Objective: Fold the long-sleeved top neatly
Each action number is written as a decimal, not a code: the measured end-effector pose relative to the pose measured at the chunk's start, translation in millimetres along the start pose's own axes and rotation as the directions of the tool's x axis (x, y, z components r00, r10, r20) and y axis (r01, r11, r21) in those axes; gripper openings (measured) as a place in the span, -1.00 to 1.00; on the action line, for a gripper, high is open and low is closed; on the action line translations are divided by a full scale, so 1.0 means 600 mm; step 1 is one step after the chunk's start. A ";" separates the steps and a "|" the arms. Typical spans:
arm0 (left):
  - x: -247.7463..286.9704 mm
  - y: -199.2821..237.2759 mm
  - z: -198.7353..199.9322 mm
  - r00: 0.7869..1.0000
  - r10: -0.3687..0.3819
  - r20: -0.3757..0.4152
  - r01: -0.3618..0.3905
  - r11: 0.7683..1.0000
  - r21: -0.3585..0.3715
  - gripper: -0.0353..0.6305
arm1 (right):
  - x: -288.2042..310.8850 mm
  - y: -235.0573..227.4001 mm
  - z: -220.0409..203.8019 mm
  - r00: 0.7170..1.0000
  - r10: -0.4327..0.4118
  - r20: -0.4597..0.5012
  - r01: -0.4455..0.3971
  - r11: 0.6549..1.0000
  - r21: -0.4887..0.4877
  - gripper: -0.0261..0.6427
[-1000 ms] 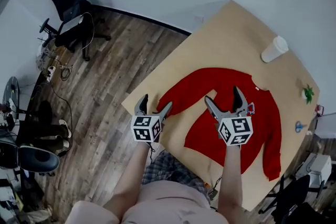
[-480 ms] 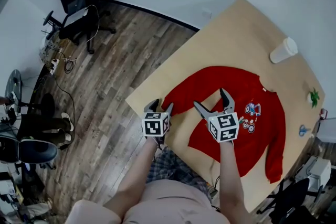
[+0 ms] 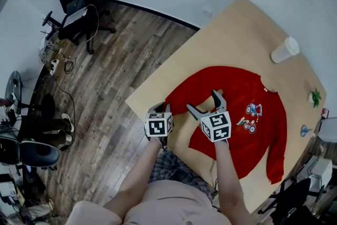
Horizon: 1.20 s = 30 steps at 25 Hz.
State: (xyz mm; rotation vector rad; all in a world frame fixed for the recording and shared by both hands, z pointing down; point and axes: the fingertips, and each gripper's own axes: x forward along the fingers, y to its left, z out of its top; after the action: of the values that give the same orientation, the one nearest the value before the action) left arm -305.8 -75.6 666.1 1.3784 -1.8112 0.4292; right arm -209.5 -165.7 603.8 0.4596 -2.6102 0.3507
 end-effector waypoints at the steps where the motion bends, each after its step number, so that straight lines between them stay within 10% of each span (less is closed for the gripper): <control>1: 0.000 0.003 0.002 1.000 0.002 0.003 -0.002 1.000 -0.002 -0.81 | 0.003 0.001 0.000 1.000 0.000 0.000 0.000 1.000 0.007 0.48; 11: -0.034 -0.001 0.090 0.988 -0.073 0.134 0.078 0.997 -0.031 -0.84 | -0.026 -0.045 0.021 0.995 -0.088 0.051 0.085 0.994 0.068 0.45; 30: -0.046 -0.204 0.319 0.905 -0.344 0.250 0.297 0.932 0.206 -0.84 | -0.233 -0.208 -0.003 0.902 -0.425 0.084 0.398 0.889 0.225 0.45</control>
State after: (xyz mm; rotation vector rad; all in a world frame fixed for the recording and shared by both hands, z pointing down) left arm -265.9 -230.9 502.6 1.8992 -1.7507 0.2157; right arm -44.9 -243.0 558.6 1.1219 -2.5187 0.4542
